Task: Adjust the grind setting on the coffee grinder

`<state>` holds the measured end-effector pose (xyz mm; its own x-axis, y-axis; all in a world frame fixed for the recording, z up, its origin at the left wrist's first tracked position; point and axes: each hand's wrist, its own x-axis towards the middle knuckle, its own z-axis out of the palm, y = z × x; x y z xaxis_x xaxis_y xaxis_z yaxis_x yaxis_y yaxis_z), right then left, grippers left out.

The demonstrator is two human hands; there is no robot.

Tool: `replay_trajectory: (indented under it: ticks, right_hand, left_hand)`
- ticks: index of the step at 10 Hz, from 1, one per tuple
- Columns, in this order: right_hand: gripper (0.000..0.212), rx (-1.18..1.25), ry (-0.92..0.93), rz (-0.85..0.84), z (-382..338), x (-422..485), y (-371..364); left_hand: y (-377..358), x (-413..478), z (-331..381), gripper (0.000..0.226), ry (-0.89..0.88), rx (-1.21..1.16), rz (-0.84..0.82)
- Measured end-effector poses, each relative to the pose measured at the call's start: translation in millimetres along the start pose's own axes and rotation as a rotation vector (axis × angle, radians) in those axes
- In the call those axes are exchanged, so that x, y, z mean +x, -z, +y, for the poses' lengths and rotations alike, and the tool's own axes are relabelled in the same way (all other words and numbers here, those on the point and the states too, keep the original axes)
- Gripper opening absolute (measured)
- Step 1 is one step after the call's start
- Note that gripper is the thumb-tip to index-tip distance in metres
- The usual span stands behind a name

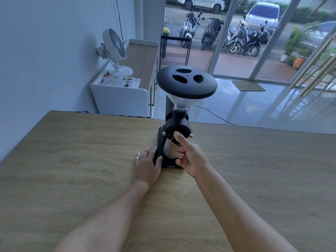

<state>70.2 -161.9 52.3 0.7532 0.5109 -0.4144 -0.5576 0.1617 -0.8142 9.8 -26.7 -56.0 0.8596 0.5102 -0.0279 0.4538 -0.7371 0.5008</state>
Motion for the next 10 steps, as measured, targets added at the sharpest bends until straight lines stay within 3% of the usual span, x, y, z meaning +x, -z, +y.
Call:
replay_trajectory:
  ticks: [3,7,10]
  right_hand:
    - [0.04,-0.017,0.001,0.01,-0.7,-0.6,-1.4]
    - [0.04,-0.051,0.007,0.046,-1.6,-8.2,-3.3]
    - [0.056,-0.154,0.109,0.099,22.1,-20.5,10.9]
  left_hand:
    - [-3.5,2.2,-3.8,0.053,0.01,-0.011,-0.017]
    - [-4.7,1.5,-8.0,0.053,0.01,-0.044,-0.064]
    - [-9.5,1.3,-5.8,0.052,0.015,-0.151,-0.098]
